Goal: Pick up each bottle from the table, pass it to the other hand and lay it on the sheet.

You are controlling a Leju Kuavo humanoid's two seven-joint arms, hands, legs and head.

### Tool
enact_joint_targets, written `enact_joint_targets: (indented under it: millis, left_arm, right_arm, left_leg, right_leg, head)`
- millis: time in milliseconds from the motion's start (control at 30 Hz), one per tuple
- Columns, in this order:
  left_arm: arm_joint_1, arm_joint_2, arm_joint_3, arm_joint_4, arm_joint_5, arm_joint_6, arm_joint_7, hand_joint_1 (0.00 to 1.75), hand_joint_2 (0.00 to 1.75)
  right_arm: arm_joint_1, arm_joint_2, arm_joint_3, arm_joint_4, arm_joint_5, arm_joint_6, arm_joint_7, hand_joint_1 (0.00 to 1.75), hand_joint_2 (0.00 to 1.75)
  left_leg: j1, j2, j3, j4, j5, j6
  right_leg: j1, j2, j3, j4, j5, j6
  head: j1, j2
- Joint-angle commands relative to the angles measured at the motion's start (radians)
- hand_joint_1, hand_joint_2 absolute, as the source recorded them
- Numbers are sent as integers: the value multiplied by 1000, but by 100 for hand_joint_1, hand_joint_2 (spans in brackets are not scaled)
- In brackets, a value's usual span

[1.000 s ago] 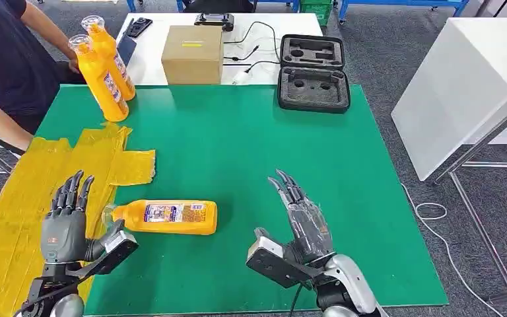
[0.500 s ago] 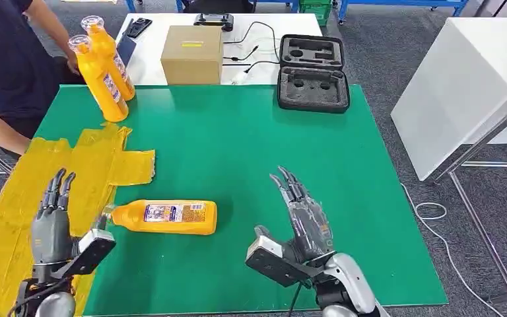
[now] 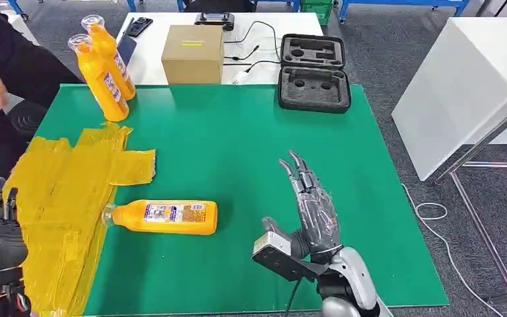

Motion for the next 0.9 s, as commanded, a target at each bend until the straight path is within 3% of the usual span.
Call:
enact_joint_targets:
  millis: [33, 233, 300, 367, 433, 500, 700, 900]
  left_arm:
    - [26, 14, 42, -47, -14, -3, 4, 0, 0]
    - [36, 26, 37, -52, -5, -16, 2, 0, 0]
    - [95, 54, 43, -93, 3, -60, -28, 0, 0]
    - [176, 68, 46, -147, 48, -174, -19, 0, 0]
    - [217, 52, 31, -182, 59, -246, -36, 0, 0]
    - [231, 25, -30, -215, 4, -260, -60, 0, 0]
    - [71, -13, -175, -181, -288, -122, -137, 0, 0]
    - [-161, -79, -284, -21, -333, -107, -61, 0, 0]
  right_arm:
    - [-7, 15, -23, 35, -5, -10, -7, 0, 0]
    - [-4, 12, -21, 29, -14, -30, -35, 0, 0]
    - [32, 5, -30, 1, -70, -92, -124, 0, 0]
    - [80, 9, -42, -48, -209, -157, -290, 0, 0]
    - [113, 21, -58, -97, -320, -166, -412, 0, 0]
    - [132, 33, -60, -122, -505, -100, -507, 0, 0]
    - [84, 56, -101, -52, -722, 25, -612, 0, 0]
    - [-110, 116, -122, 53, -778, 96, -636, 0, 0]
  left_leg:
    - [0, -1, 3, -1, -1, -3]
    - [0, 0, 2, -1, 0, -1]
    - [0, -1, 4, -2, 0, -3]
    - [0, 1, 3, -1, -1, -2]
    - [0, 2, 4, -1, -2, -2]
    - [-1, 1, 7, -2, -4, -3]
    - [-1, -5, 1, -1, 1, -2]
    - [-3, -4, -1, -1, 5, 0]
  right_leg:
    - [0, 2, 2, 0, 0, 0]
    - [0, 1, 2, -1, 0, 0]
    - [-1, 2, 4, -1, 0, -1]
    - [0, 3, 3, -1, 0, 0]
    - [0, 4, 3, 0, -1, 0]
    - [-1, 5, 5, 0, -4, 0]
    - [-1, -2, 2, -2, 0, 0]
    - [-3, -1, 0, -2, 5, 2]
  head:
    - [0, 0]
    - [0, 0]
    - [0, 0]
    - [0, 0]
    - [0, 0]
    - [0, 0]
    - [0, 0]
    - [0, 0]
